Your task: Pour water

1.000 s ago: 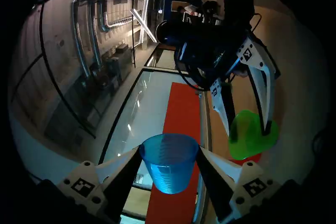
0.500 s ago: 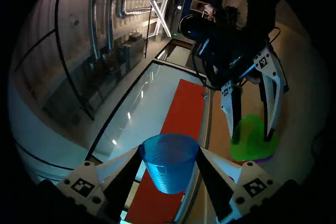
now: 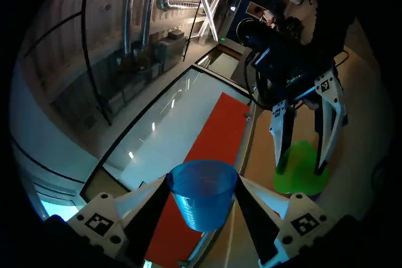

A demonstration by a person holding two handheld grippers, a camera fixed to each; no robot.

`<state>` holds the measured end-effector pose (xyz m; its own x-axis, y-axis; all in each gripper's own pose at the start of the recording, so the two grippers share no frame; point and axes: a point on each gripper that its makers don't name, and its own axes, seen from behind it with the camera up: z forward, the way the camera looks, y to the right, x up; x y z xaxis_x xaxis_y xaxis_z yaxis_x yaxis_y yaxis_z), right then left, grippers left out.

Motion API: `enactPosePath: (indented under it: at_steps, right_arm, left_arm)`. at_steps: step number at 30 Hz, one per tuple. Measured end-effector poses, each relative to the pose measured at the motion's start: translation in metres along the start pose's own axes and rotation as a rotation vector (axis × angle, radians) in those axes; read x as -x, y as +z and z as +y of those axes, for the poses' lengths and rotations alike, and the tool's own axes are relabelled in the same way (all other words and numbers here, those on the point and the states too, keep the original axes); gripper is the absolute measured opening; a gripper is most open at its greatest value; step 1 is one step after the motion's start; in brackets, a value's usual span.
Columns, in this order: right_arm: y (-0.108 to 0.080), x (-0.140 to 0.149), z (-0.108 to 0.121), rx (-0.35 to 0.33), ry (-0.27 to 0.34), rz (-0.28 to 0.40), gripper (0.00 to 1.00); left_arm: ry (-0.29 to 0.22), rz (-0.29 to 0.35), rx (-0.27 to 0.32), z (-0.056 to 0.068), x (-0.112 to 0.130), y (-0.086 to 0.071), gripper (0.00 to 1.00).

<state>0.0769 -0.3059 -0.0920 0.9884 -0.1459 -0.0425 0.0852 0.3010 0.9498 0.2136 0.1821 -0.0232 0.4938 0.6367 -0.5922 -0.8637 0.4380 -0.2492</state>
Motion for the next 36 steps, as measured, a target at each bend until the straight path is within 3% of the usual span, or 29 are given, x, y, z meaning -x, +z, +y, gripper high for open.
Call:
enactPosePath:
  at_steps: [6,12,36]
  right_arm:
    - [0.000,-0.002,0.000,0.001,-0.001,0.000,0.91]
    - [-0.001,-0.003,0.000,0.003,-0.002,-0.003,0.91]
    - [-0.003,-0.012,0.002,0.011,-0.024,-0.004,0.91]
  left_arm:
    - [-0.071,-0.010,0.006,0.000,0.002,0.000,0.86]
    - [-0.179,-0.035,0.005,-0.003,0.007,-0.004,0.86]
    - [-0.774,-0.084,0.036,0.000,0.034,-0.006,0.86]
